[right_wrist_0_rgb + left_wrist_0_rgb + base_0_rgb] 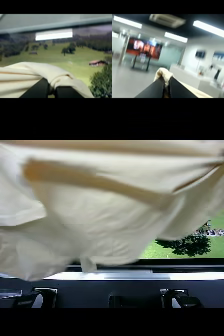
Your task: Fold the clothes and pants, and hang the long-sleeved shirts on hangers.
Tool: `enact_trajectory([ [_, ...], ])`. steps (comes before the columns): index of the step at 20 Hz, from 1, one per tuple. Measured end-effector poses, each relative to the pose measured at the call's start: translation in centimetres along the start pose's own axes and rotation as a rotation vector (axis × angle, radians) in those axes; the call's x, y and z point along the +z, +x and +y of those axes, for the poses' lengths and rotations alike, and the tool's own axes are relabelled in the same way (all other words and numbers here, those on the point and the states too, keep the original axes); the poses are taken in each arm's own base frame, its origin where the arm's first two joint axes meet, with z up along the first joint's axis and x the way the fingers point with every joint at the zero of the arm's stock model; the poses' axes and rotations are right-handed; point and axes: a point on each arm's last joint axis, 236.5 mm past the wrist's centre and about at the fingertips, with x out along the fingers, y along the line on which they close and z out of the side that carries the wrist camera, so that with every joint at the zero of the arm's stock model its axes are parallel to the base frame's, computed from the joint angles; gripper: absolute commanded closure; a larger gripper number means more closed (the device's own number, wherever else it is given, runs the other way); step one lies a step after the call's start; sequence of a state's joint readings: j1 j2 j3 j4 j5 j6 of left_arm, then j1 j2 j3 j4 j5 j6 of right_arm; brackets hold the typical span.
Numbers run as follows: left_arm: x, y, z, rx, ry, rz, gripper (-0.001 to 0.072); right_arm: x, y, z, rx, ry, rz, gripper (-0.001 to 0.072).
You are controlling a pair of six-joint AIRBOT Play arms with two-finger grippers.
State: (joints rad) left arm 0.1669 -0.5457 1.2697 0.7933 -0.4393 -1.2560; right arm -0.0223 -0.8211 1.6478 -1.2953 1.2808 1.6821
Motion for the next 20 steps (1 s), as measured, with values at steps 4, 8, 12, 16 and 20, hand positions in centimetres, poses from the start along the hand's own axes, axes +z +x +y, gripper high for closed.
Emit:
enact_trajectory([
  [4,-18.1,5.2,8.0,0.108,-0.061,0.443,0.0675,-9.2,11.5,-5.4,-0.087,0.134,0.302,0.0665],
  [8,-36.5,5.7,14.4,0.213,-0.252,0.820,0.0674,-17.1,23.5,-9.9,-0.144,0.415,0.381,0.0665],
  [12,-48.1,3.1,14.9,0.249,-0.490,1.062,0.0675,-23.4,30.3,-11.7,-0.162,0.667,0.435,0.0626],
  [16,-51.6,1.0,14.3,0.240,-0.610,1.185,-0.0001,-23.6,31.6,-14.0,-0.154,0.687,0.419,0.0037],
  [20,-50.4,-3.1,16.5,0.252,-0.719,1.335,0.0291,-21.0,26.7,-21.2,-0.176,0.650,0.468,0.0156],
])
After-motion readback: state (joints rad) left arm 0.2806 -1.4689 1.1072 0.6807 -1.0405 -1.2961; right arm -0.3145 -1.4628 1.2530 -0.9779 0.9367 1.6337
